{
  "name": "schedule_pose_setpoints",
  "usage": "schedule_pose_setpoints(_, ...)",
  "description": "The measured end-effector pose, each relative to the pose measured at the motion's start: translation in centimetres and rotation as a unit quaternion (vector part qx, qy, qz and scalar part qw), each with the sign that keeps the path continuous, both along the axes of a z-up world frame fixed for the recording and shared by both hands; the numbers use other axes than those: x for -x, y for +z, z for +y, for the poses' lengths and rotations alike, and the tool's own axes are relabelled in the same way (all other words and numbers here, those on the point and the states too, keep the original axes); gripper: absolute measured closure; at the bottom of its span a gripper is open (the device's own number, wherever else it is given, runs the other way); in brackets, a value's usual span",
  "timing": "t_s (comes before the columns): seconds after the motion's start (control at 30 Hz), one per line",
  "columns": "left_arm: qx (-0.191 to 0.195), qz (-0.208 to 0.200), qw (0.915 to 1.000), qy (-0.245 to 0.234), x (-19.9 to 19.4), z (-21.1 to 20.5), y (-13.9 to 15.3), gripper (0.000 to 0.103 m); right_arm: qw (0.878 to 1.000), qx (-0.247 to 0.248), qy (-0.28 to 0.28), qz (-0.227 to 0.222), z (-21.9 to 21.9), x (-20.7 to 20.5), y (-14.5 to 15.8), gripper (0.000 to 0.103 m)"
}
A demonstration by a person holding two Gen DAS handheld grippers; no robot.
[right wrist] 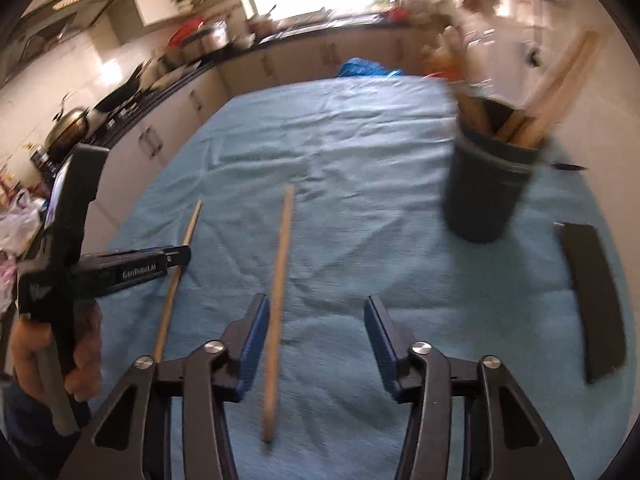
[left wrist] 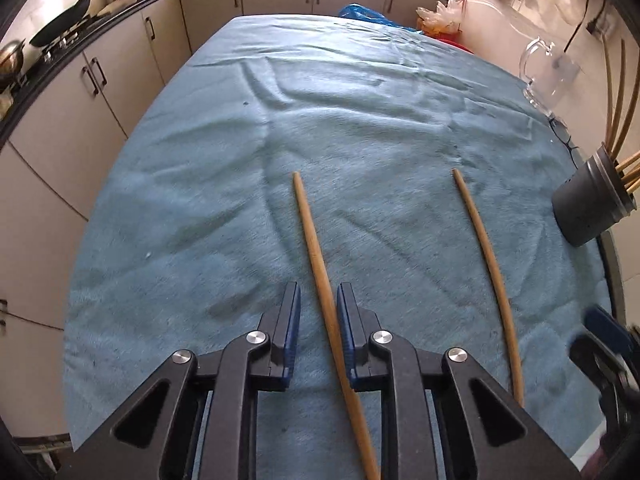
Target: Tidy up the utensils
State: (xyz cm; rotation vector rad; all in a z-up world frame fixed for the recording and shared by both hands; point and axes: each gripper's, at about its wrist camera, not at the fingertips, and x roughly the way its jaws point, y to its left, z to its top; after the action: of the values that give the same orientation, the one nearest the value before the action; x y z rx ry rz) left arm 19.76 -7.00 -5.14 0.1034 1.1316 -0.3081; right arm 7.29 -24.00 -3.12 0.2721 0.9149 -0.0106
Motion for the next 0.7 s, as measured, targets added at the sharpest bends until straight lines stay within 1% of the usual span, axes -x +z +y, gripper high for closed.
schedule_pose_setpoints(0.1,0.007,0.000,1.0000,-0.001,0.2,0.5,0.0,0.084,1.000,0.005,0.017,0.022,1.0,-2.9,-0.5,0.056)
schedule_pose_setpoints(0.17,0.010,-0.001,0.9999,-0.003,0.3,0.6,0.0,0.084,0.999,0.009,0.028,0.033,1.5,-4.8,-0.9,0.062)
schedule_pose_setpoints(0.23,0.008,-0.002,1.0000,-0.004,0.3,0.5,0.0,0.084,0.998,0.014,0.037,0.046,1.9,-6.6,-1.5,0.063)
schedule_pose_setpoints(0.37,0.008,-0.005,0.9999,-0.007,0.4,0.4,0.0,0.084,0.997,0.022,0.028,0.073,1.8,-9.5,-2.8,0.069)
schedule_pose_setpoints(0.43,0.009,-0.005,0.9999,-0.006,0.2,0.5,0.0,0.084,0.996,0.029,0.029,0.083,1.8,-10.6,-3.2,0.070)
schedule_pose_setpoints(0.47,0.010,-0.005,0.9999,-0.006,0.2,0.5,0.0,0.084,0.995,0.033,0.033,0.088,2.1,-11.1,-3.5,0.072)
schedule_pose_setpoints(0.5,0.010,-0.004,0.9999,-0.005,0.1,0.5,0.0,0.086,0.995,0.033,0.034,0.092,2.2,-11.2,-3.8,0.076)
schedule_pose_setpoints(0.53,0.011,-0.004,0.9999,-0.005,0.0,0.5,0.0,0.087,0.994,0.036,0.036,0.100,2.4,-11.6,-4.2,0.077)
schedule_pose_setpoints(0.57,0.011,-0.004,0.9999,-0.005,-0.1,0.4,0.0,0.087,0.994,0.052,0.037,0.094,2.6,-11.7,-4.2,0.084)
schedule_pose_setpoints(0.63,0.010,-0.007,0.9999,-0.001,-0.2,0.4,0.0,0.093,0.993,0.061,0.039,0.095,2.9,-12.1,-4.3,0.092)
schedule_pose_setpoints(0.7,0.017,-0.005,0.9998,-0.002,-0.3,0.5,0.0,0.095,0.993,0.058,0.040,0.094,3.0,-12.1,-4.2,0.095)
